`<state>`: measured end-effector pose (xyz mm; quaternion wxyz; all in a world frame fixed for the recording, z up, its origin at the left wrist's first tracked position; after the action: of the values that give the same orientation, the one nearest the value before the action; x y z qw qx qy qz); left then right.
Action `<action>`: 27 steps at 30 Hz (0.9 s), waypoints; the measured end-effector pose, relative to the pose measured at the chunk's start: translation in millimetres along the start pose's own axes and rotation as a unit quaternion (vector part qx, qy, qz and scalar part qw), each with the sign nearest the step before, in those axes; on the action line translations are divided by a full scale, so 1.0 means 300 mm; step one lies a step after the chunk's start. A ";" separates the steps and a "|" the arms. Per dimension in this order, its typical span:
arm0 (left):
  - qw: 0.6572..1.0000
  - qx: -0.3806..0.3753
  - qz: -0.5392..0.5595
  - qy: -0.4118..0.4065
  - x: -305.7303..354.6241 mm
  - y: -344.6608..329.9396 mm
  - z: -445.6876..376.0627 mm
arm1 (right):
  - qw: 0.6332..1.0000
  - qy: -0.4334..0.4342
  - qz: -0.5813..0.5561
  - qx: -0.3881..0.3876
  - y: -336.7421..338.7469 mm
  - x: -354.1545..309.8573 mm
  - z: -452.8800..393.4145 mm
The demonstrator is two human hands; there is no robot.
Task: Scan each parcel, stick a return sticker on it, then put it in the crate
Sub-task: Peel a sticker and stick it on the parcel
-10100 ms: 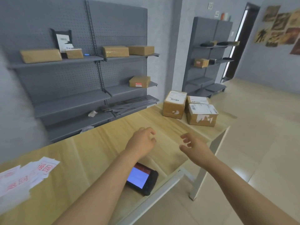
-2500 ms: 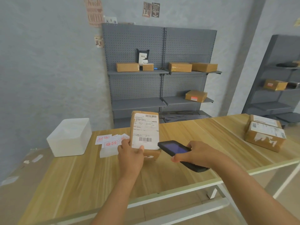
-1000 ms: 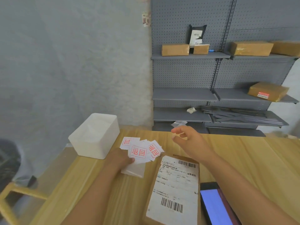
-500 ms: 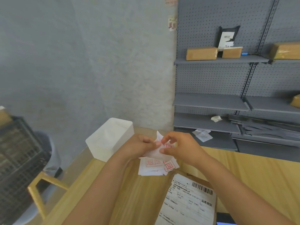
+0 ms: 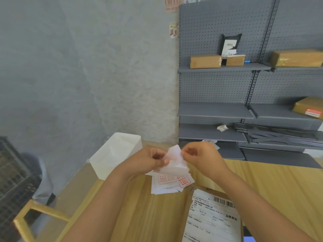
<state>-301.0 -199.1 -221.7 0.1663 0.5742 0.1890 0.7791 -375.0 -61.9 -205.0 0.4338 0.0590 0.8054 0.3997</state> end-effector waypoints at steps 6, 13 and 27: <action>0.959 0.279 0.007 0.045 -0.117 0.403 0.040 | 0.978 -0.113 -0.021 0.173 0.177 0.107 0.062; 0.876 0.359 -0.306 0.101 -0.216 0.550 0.028 | 0.966 -0.151 -0.014 0.210 0.191 0.078 0.169; 0.881 0.322 -0.307 -0.161 0.171 0.225 0.187 | 0.949 -0.103 0.017 0.297 0.231 -0.177 0.406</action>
<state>-264.7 -227.9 -131.2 0.2315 0.6270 0.5666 0.4820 -268.7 33.5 -159.2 0.4705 0.2399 0.8372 0.1419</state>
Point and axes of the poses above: each hand's wrist, its own z-axis away from the middle knuckle, its own y-axis out of the back of the hand, x = y × z, the point moved 10 cm from there along -z, towards the middle knuckle, and after that the axes turned 7 degrees about y, right-handed, at the moved point
